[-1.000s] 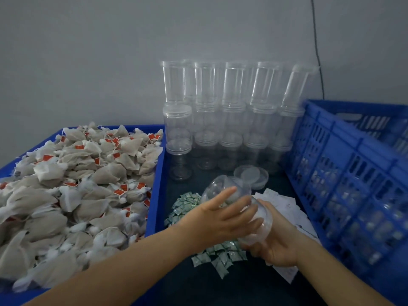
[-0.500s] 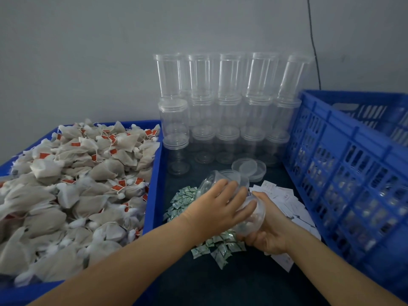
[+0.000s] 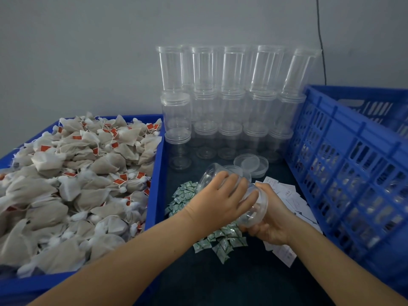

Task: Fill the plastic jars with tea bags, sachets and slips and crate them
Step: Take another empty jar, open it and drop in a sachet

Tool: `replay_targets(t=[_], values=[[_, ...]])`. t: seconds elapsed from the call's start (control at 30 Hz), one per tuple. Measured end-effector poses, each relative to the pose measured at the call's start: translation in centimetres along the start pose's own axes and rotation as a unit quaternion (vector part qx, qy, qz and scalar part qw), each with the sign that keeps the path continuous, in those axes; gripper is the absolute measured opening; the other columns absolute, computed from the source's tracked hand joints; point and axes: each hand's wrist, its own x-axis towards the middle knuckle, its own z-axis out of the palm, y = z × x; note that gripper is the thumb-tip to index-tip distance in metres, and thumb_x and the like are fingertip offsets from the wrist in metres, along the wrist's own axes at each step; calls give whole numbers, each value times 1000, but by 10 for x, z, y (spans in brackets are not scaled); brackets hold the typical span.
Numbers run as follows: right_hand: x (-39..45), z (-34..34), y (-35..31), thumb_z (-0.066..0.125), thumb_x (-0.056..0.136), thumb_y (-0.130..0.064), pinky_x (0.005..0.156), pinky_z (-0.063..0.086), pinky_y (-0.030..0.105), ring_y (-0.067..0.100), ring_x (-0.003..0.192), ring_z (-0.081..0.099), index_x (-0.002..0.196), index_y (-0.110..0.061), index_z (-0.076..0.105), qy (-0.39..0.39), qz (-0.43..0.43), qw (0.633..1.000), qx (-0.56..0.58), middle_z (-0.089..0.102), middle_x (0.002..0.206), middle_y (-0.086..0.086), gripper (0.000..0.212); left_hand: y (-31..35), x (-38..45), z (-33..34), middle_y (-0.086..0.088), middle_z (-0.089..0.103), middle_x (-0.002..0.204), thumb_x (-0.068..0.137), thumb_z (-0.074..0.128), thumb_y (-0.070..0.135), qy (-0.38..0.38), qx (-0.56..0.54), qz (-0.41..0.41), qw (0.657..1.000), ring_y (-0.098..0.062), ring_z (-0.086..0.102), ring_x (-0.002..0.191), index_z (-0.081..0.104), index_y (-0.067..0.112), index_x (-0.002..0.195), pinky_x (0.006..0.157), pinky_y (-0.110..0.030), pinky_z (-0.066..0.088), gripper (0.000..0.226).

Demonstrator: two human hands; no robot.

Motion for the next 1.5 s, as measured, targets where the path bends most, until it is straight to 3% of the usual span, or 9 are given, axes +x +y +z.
replay_targets(t=[0.23, 0.33, 0.5, 0.63, 0.93, 1.1, 1.2, 1.4, 1.5], values=[[-10, 13, -1, 48, 92, -52, 30, 36, 19, 17, 39, 52, 80, -6, 71, 4, -23, 999, 34, 58, 62, 9, 53, 0, -2, 0, -4, 68, 100, 97, 37, 22, -54, -30, -22, 998, -20, 64, 85, 63, 21, 120, 76, -34, 51, 35], [-11, 12, -7, 42, 93, -65, 45, 39, 22, 13, 48, 49, 101, -13, 63, 97, -99, 980, -146, 58, 64, 5, 56, -8, -6, 4, -7, 52, 128, 80, 57, 57, -260, -111, -141, 949, -27, 50, 110, 23, 14, 145, 93, -39, 41, 85], [-15, 9, -21, 43, 99, -58, 69, 50, 31, 13, 79, 60, 126, -42, 54, 121, -235, 913, -311, 61, 102, -5, 33, -11, -12, 9, -1, 45, 135, 70, 57, 66, -210, -181, -227, 933, -24, 43, 114, 12, 17, 148, 95, -35, 37, 103], [-19, 1, -22, 53, 86, -64, 69, 39, 22, 2, 78, 50, 145, -38, 43, 109, -282, 870, -389, 54, 100, -9, 66, -11, -16, 9, 0, 46, 136, 67, 60, 66, -219, -256, -245, 909, -22, 44, 115, 10, 18, 150, 97, -34, 39, 108], [-59, -14, -41, 63, 63, -46, 90, 46, 14, -13, 114, 46, 126, -79, 30, -40, -292, 782, -549, 35, 128, -47, 79, -25, -22, 6, 12, 46, 125, 66, 80, 51, -295, -615, -299, 667, -8, 47, 116, 23, 41, 132, 93, -23, 39, 88], [-65, -21, -47, 75, 70, -23, 109, 26, 5, -21, 141, 15, 131, -83, 14, -90, -277, 773, -564, 10, 149, -50, 105, -30, -24, 10, 17, 42, 135, 64, 80, 44, -263, -670, -333, 609, -3, 51, 115, 32, 30, 142, 95, -23, 44, 92], [-66, -22, -48, 84, 62, -57, 115, 25, 19, -20, 141, 15, 126, -87, 0, -50, -258, 827, -496, 3, 151, -49, 110, -30, -24, 7, 22, 41, 129, 67, 81, 46, -209, -630, -341, 666, 4, 48, 112, 30, 31, 143, 93, -18, 41, 92], [-47, -25, -45, 58, 54, -84, 77, 62, 47, 41, 104, 70, 140, -37, 40, 47, -68, 990, -117, 56, 134, 24, 100, -31, -21, 3, -1, 49, 137, 65, 79, 44, -112, -195, -190, 956, -23, 50, 122, 42, 18, 142, 100, -38, 38, 89], [-42, -21, -33, 48, 55, -91, 64, 62, 42, 49, 104, 68, 137, -6, 50, -19, 30, 997, -65, 62, 125, 35, 117, -26, -14, 3, -2, 59, 130, 76, 68, 23, -28, -57, -74, 995, -25, 55, 120, 49, 20, 135, 99, -43, 42, 62]])
